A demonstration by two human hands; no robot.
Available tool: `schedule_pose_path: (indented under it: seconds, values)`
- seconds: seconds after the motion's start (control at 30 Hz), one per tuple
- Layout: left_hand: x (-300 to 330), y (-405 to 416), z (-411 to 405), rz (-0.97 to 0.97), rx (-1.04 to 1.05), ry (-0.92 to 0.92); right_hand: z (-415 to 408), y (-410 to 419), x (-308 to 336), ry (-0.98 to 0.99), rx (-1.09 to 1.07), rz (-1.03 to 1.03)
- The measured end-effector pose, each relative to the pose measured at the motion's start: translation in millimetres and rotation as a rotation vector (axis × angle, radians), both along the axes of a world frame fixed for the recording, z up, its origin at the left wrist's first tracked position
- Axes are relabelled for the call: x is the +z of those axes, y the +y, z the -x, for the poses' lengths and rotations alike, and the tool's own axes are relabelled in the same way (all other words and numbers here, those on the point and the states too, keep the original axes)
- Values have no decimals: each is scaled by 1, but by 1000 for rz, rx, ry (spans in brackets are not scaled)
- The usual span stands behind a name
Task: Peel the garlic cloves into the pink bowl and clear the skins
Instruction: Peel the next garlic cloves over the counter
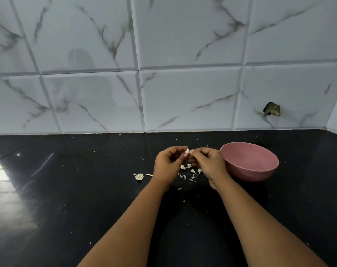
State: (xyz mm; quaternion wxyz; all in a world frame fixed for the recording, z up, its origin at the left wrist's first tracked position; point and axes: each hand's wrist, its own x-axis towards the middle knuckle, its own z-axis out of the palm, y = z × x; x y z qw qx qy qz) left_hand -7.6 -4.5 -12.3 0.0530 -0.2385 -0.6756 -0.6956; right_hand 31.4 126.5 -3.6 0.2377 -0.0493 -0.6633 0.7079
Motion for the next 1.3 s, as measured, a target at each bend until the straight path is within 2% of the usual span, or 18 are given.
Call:
schedule_pose_path:
  seconds: [0.1, 0.27, 0.63, 0.87, 1.13, 1.3]
  values:
    - [-1, -1, 1, 88, 39, 61, 0, 0, 0, -19, -14, -67]
    - [0, 0, 1, 117, 90, 96, -2, 1, 2, -24, -32, -115]
    - [1, -2, 0, 92, 56, 74, -3, 1, 0, -17, -50, -263]
    - [1, -4, 2, 8, -3, -71, -1, 3, -2, -17, -54, -325]
    - [0, -3, 1, -19, -61, -110, -2, 7, -2, 8, -89, -429]
    - [2, -4, 1, -149, -143, -231, 1, 6, -3, -18, -103, -395]
